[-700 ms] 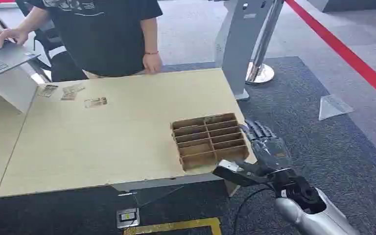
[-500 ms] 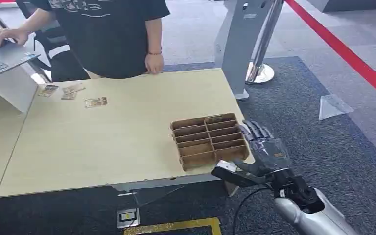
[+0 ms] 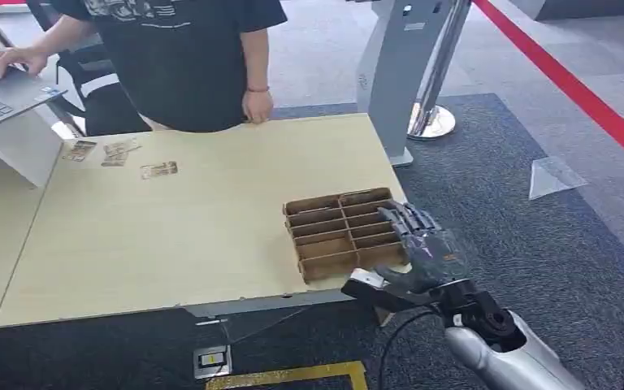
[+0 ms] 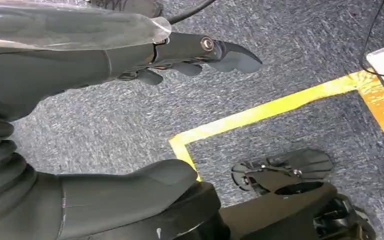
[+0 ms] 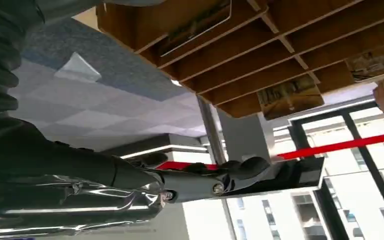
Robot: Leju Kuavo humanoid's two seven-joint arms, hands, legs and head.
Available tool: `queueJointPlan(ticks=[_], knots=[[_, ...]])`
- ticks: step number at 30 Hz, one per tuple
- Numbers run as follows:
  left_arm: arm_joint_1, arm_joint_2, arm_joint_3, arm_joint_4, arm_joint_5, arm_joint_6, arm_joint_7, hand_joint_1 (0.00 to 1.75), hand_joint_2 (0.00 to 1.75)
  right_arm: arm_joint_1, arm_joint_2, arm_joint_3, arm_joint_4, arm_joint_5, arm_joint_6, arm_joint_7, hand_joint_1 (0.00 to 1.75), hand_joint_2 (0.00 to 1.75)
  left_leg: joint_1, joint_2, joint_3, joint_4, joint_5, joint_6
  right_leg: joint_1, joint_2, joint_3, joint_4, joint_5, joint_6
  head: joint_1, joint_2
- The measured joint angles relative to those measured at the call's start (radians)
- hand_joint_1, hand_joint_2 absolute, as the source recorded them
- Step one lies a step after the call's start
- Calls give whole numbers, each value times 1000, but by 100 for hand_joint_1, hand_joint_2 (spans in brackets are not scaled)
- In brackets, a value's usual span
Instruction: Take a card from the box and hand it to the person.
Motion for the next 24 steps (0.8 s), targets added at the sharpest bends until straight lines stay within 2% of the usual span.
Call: queueJointPlan(ticks=[13,19,21,22,23,24], knots=[[-1,-3,0,0,-6,0,0,0,175,-43,13,28,121,-34,-46,-25,0,175,0,0,0,0,0,0,0,0,0,0,0,0,0,0],[-1,-5,0,0,-6,0,0,0,175,-62,19,36,191,-40,-93,-36,2,175,0,0,0,0,0,0,0,0,0,0,0,0,0,0],[-1,-6,0,0,-6,0,0,0,175,-66,21,39,213,-36,-105,-35,24,175,0,0,0,0,0,0,0,0,0,0,0,0,0,0],[-1,-6,0,0,-6,0,0,0,175,-67,21,40,218,-36,-111,-36,24,175,0,0,0,0,0,0,0,0,0,0,0,0,0,0],[-1,-6,0,0,-6,0,0,0,175,-68,21,41,222,-36,-117,-36,45,175,0,0,0,0,0,0,0,0,0,0,0,0,0,0],[-1,-6,0,0,-6,0,0,0,175,-70,21,42,228,-36,-124,-39,99,175,0,0,0,0,0,0,0,0,0,0,0,0,0,0]])
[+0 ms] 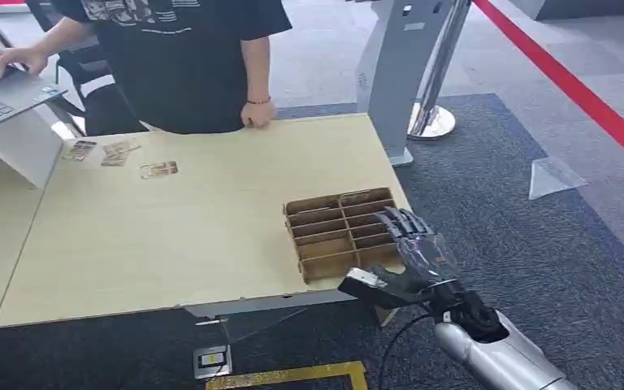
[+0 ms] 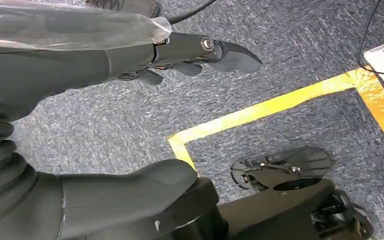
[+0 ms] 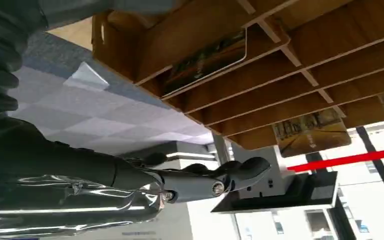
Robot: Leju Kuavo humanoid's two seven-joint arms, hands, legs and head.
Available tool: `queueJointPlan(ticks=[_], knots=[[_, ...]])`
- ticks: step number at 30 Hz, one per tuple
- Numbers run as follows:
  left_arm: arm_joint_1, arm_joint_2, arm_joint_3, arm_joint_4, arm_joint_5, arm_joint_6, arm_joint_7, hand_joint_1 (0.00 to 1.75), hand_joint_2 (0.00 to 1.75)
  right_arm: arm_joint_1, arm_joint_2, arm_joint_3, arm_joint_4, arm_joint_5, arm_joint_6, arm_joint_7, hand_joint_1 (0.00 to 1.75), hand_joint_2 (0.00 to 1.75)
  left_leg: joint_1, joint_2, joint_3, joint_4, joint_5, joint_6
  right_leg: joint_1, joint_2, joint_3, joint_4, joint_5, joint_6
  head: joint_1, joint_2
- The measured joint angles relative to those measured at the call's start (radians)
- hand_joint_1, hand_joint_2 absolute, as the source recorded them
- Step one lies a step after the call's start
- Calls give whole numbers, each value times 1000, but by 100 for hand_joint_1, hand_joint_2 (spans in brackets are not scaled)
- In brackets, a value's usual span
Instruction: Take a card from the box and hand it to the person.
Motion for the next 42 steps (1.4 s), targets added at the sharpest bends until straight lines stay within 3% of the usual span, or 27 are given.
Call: queueJointPlan(ticks=[1,2,3,5,27,34,42], knots=[[0,0,0,0,0,1,0,0,175,-4,0,1,8,0,-4,-1,99,175,0,0,0,0,0,0,0,0,0,0,0,0,0,0],[0,0,0,0,0,2,0,0,175,-7,0,2,15,0,-8,-2,147,175,0,0,0,0,0,0,0,0,0,0,0,0,0,0],[0,-1,0,0,1,2,0,0,175,-11,1,3,27,0,-13,-2,162,175,0,0,0,0,0,0,0,0,0,0,0,0,0,0],[0,-1,0,0,3,3,0,0,175,-14,3,4,43,0,-15,-2,175,175,0,0,0,0,0,0,0,0,0,0,0,0,0,0],[0,-1,0,0,14,6,0,0,175,-31,13,14,74,92,-20,43,175,175,0,0,1,0,0,0,0,0,1,0,0,0,0,0],[0,-1,0,0,10,0,0,0,175,-31,12,15,-1,152,35,63,175,175,0,0,1,0,0,0,0,0,0,0,0,0,0,0],[1,4,0,0,10,-3,-1,0,175,-54,-19,10,-227,151,198,44,175,175,0,0,1,1,0,0,0,0,1,0,0,0,0,0]])
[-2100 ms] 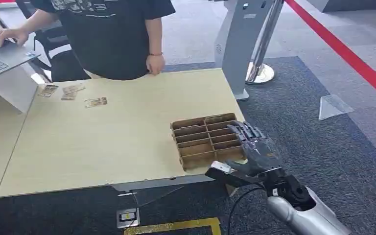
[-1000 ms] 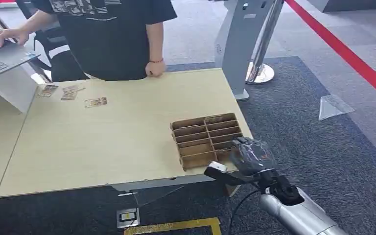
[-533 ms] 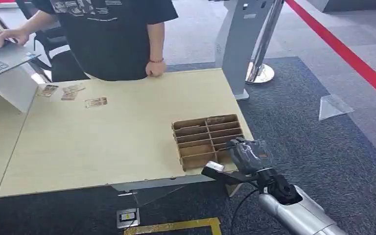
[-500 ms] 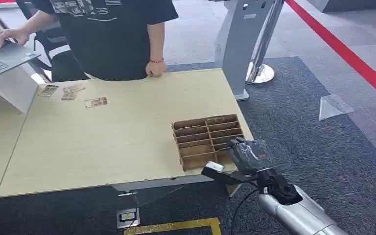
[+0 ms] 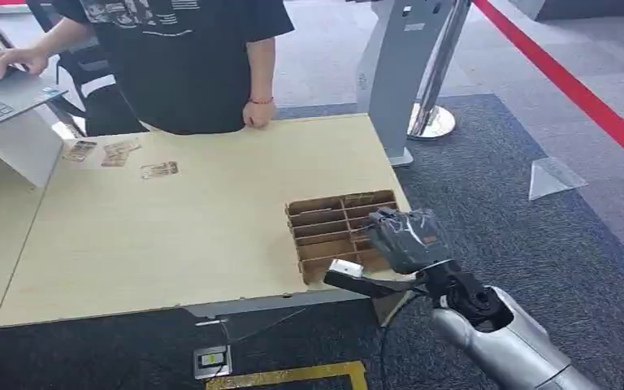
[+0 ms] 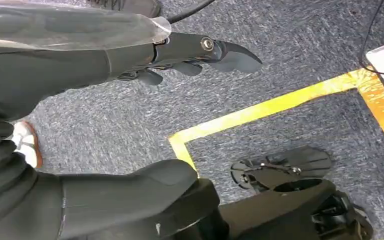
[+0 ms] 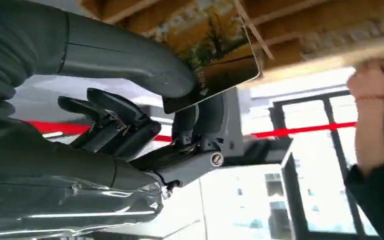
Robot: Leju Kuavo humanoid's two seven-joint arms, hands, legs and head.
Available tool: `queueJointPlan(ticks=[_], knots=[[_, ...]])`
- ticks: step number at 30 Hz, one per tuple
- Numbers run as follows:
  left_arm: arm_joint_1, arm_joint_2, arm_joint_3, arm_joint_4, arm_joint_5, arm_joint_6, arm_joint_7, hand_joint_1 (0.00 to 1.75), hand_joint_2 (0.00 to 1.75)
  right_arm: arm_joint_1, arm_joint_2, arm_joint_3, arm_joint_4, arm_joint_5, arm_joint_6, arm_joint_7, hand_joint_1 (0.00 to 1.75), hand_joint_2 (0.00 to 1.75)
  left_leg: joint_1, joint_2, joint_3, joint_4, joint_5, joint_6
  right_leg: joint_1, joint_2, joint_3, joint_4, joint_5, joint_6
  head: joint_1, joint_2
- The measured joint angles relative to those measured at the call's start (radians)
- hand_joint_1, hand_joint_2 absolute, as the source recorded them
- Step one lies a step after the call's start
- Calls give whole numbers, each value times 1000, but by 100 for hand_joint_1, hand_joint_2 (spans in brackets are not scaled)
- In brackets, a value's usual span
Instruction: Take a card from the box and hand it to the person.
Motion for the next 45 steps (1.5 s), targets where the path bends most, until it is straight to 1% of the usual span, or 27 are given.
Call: queueJointPlan(ticks=[3,6,9,11,12,14,18,23,25,28,33,34,35,36,45], knots=[[1,2,0,0,0,0,-2,0,175,-2,-13,-2,-78,6,27,5,175,175,0,0,0,0,0,0,0,0,0,0,0,0,0,0],[0,2,0,0,-2,-4,-2,0,175,-2,-25,-3,-154,20,34,28,175,175,0,0,0,0,0,0,0,0,0,0,0,0,0,0],[0,2,0,0,-9,-9,-2,0,175,0,-32,-6,-218,30,32,48,175,175,0,0,0,0,0,0,0,0,0,0,0,0,0,0],[0,2,0,0,-15,-12,-2,0,175,3,-34,-6,-245,34,16,60,175,175,0,0,0,0,0,0,0,0,0,0,0,0,0,0],[0,2,0,0,-15,-13,-2,0,175,6,-34,-6,-256,40,1,67,175,175,0,0,0,0,0,0,0,0,0,0,0,0,0,0],[-1,2,0,0,-20,-15,2,0,175,9,-34,-6,-272,62,-53,90,175,175,0,0,0,0,0,0,0,0,0,0,0,0,0,0],[-5,1,-1,0,-33,-15,15,0,175,10,-26,-6,-272,137,-219,151,175,175,0,0,0,0,0,0,0,0,0,0,0,0,0,0],[-16,-7,-4,0,-45,-16,34,0,175,1,7,-5,-229,208,-414,215,175,175,0,0,-1,0,0,0,0,0,1,0,0,0,0,0],[-20,-10,-5,0,-47,-14,36,0,175,-16,25,-2,-202,226,-456,229,175,175,0,0,0,0,0,0,0,0,1,0,0,0,0,0],[-21,-13,-7,0,-48,-13,36,0,175,-29,37,0,-185,231,-463,239,175,175,0,-1,-1,0,0,0,0,-1,1,1,0,0,0,0],[-27,-19,-8,0,-51,-12,39,0,175,-76,69,10,-112,233,-463,263,175,175,0,0,0,0,0,0,0,-1,1,1,0,0,0,0],[-27,-21,-9,0,-51,-12,40,0,175,-83,76,12,-99,233,-463,265,16,175,0,0,0,0,0,0,0,-1,1,1,0,0,0,0],[-27,-22,-9,0,-52,-12,43,0,175,-88,81,15,-89,233,-463,265,16,175,0,0,-1,0,0,0,0,-1,1,1,0,0,0,0],[-27,-23,-9,0,-52,-13,47,0,175,-92,85,19,-78,232,-463,263,0,175,0,0,-1,0,0,0,0,-1,1,1,0,0,0,0],[-21,-23,-9,0,-49,-13,49,0,175,-96,98,42,-20,150,-464,216,0,175,0,-1,-1,0,0,0,0,-1,0,0,0,0,0,0]])
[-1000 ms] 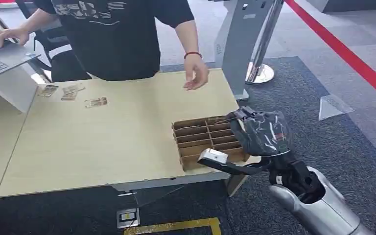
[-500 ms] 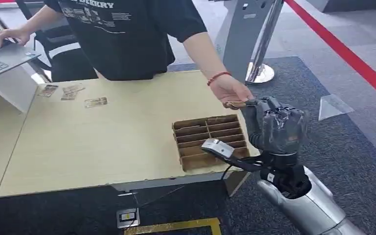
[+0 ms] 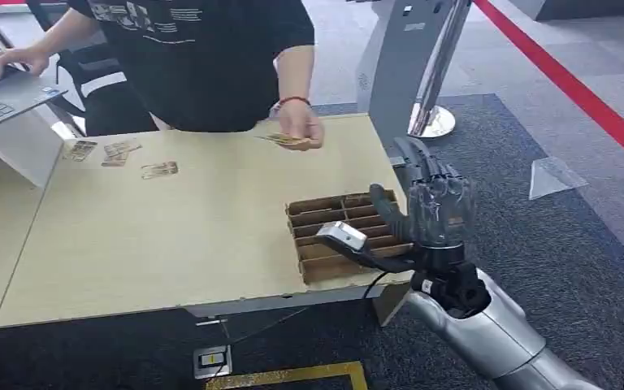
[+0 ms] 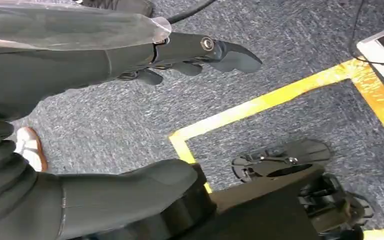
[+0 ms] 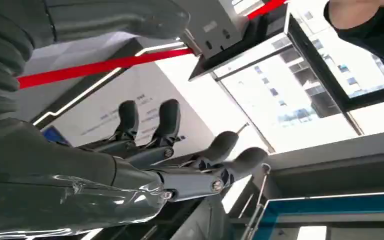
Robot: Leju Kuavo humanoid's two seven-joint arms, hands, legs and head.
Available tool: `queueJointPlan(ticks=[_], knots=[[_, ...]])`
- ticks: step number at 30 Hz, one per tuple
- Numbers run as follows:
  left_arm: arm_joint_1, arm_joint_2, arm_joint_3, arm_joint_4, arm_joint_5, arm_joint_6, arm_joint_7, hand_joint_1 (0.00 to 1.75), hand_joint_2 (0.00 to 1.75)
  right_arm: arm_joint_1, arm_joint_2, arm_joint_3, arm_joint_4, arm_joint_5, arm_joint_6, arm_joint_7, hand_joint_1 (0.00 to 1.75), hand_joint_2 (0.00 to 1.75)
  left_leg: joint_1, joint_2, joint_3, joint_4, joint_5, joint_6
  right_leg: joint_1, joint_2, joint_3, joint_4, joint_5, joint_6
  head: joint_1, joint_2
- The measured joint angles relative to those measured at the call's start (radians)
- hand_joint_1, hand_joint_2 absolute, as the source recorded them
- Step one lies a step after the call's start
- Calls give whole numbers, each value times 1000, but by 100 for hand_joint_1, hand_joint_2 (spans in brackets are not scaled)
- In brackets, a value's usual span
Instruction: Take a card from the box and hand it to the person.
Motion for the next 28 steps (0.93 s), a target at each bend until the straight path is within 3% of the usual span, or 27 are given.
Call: queueJointPlan(ticks=[17,28], knots=[[5,6,0,0,27,31,-22,0,175,-9,-3,47,11,-224,2,-87,0,175,0,0,1,0,0,0,0,0,0,0,0,0,0,0],[17,12,0,0,52,40,-34,0,175,60,-58,42,-43,-367,31,-118,0,175,0,0,1,0,0,0,0,0,0,-1,0,0,0,0]])
